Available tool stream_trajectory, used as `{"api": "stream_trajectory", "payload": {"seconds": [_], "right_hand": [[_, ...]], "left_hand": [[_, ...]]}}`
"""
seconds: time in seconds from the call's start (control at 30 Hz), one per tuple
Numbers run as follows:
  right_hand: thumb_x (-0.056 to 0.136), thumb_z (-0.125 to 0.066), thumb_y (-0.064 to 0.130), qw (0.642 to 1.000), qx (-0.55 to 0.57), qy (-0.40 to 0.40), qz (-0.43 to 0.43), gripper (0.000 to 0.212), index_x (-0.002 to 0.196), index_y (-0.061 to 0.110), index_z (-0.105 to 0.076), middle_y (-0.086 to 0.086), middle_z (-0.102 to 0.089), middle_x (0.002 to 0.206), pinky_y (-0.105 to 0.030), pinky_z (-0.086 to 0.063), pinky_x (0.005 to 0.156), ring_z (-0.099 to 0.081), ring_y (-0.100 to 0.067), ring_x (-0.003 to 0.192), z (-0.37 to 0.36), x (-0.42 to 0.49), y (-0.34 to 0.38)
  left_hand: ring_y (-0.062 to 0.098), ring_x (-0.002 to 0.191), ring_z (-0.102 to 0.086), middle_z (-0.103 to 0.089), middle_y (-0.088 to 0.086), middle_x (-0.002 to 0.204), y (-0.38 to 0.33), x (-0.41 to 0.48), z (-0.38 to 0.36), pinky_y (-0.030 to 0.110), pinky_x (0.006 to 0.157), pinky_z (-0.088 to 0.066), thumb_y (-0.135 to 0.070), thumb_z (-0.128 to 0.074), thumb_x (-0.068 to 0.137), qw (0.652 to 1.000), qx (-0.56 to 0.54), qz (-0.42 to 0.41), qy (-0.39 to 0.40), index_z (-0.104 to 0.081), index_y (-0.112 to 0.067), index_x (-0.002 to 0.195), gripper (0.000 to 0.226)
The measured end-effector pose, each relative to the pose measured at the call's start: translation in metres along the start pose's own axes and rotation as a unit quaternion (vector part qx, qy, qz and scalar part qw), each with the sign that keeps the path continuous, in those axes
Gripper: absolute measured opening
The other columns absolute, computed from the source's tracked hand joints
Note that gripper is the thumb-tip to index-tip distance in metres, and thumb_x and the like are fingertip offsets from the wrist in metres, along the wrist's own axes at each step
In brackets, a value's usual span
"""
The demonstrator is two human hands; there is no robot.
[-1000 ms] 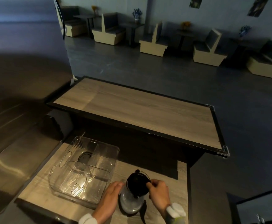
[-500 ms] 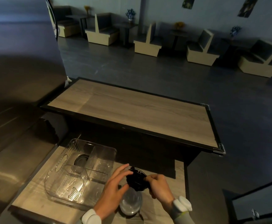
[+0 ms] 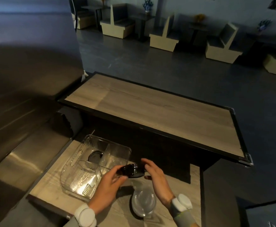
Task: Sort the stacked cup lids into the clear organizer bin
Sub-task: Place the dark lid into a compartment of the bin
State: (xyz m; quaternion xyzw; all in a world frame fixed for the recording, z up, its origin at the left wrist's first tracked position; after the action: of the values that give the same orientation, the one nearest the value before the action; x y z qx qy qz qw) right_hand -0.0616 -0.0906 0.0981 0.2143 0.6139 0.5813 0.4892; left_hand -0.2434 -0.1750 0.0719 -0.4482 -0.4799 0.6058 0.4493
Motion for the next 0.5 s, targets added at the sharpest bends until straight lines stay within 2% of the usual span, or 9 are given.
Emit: {"api": "stream_trajectory", "payload": {"seconds": [0.07,0.17,0.27,0.37,0.43,0.5], "right_hand": [[0.096,-0.049,0.037,0.999,-0.014,0.037,0.03,0.034,0.125,0.054,-0.054,0.022,-0.057,0.122,-0.021,-0.045,0.09,-0.053,0.0,0.114,-0.012,0.008,0.01],[0.088,-0.058,0.034,0.993,-0.067,0.068,0.075,0.043,0.125,0.055,-0.051,0.027,-0.059,0.12,-0.013,-0.047,0.081,-0.055,0.007,0.113,-0.037,0.025,0.028],[0.086,-0.065,0.033,0.984,-0.116,0.073,0.111,0.052,0.133,0.047,-0.048,0.02,-0.059,0.124,-0.019,-0.052,0.087,-0.058,0.002,0.112,-0.065,0.045,0.043],[0.088,-0.066,0.031,0.974,-0.163,0.067,0.142,0.052,0.137,0.032,-0.05,0.011,-0.06,0.127,-0.022,-0.051,0.096,-0.059,-0.001,0.113,-0.09,0.073,0.054],[0.088,-0.066,0.033,0.971,-0.185,0.068,0.133,0.05,0.136,0.027,-0.053,0.006,-0.062,0.127,-0.025,-0.05,0.099,-0.059,-0.005,0.113,-0.105,0.092,0.059],[0.085,-0.068,0.03,0.972,-0.196,0.059,0.118,0.046,0.13,0.024,-0.059,0.004,-0.067,0.117,-0.026,-0.051,0.094,-0.063,-0.009,0.106,-0.119,0.111,0.063]], "left_hand": [[0.011,0.114,-0.068,-0.072,-0.009,0.12,0.004,0.002,0.015,0.034,0.094,-0.056,-0.031,-0.064,0.091,1.0,-0.023,0.009,-0.02,-0.062,-0.044,0.118,0.03],[0.014,0.119,-0.065,-0.071,-0.006,0.125,0.012,0.008,0.046,0.045,0.1,-0.051,-0.038,-0.066,0.088,0.996,-0.048,0.03,-0.07,-0.06,-0.04,0.127,0.039],[0.016,0.113,-0.069,-0.073,-0.002,0.12,0.02,0.019,0.078,0.047,0.097,-0.054,-0.029,-0.066,0.09,0.988,-0.075,0.045,-0.128,-0.061,-0.036,0.124,0.034],[0.021,0.1,-0.074,-0.077,0.005,0.108,0.025,0.031,0.107,0.034,0.082,-0.061,-0.013,-0.063,0.094,0.978,-0.092,0.059,-0.18,-0.06,-0.032,0.118,0.03],[0.02,0.093,-0.076,-0.078,0.007,0.103,0.025,0.035,0.121,0.023,0.073,-0.061,-0.015,-0.064,0.094,0.972,-0.099,0.07,-0.201,-0.06,-0.031,0.116,0.028],[0.02,0.091,-0.076,-0.078,0.006,0.101,0.027,0.04,0.133,0.022,0.07,-0.061,-0.017,-0.064,0.093,0.967,-0.107,0.084,-0.215,-0.061,-0.03,0.114,0.025]]}}
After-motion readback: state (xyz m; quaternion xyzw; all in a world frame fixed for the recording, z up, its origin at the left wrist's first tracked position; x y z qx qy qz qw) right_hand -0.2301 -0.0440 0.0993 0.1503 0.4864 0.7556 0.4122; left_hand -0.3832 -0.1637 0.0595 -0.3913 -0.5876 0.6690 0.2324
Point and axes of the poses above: each hand's wrist, its own x-axis towards the middle knuckle, its own z-axis out of the back of the hand, y = z × x, the point moved 2 cm from there along x, towards the middle knuckle
